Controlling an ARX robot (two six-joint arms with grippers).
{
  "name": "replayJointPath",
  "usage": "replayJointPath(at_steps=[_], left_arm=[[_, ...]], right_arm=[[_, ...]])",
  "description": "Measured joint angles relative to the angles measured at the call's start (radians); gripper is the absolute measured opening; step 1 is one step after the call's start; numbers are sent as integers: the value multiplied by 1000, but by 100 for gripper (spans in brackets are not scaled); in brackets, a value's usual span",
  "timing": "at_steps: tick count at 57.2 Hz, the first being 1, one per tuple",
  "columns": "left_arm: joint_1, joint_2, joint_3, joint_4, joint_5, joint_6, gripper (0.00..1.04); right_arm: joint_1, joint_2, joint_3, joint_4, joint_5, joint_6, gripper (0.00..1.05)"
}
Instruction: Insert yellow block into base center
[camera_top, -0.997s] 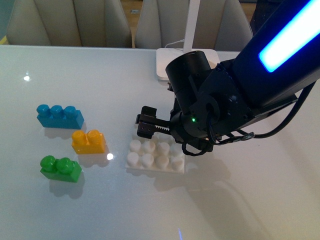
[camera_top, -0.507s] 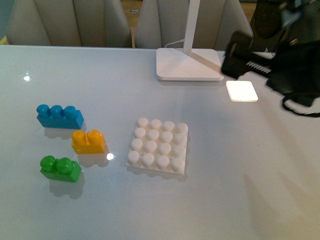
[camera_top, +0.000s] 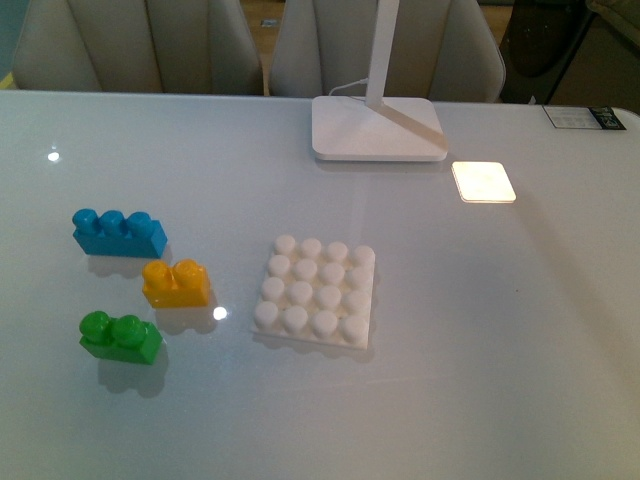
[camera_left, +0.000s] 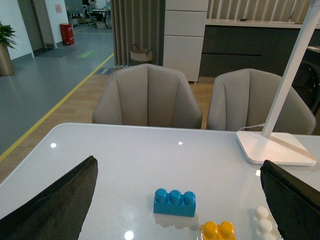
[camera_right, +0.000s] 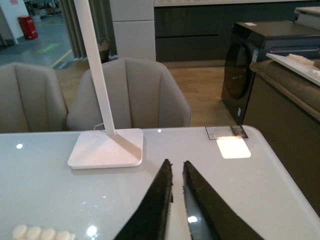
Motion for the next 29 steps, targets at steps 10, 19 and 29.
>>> replayJointPath(at_steps=[10, 19, 29], left_arm=[[0, 0, 0, 0, 0, 0, 97], [0, 0, 0, 0, 0, 0, 97], [0, 0, 0, 0, 0, 0, 97]], right_arm=[[0, -106, -53, -54, 0, -4, 2], [0, -219, -90, -127, 0, -4, 2], [0, -289, -140, -141, 0, -5, 2]])
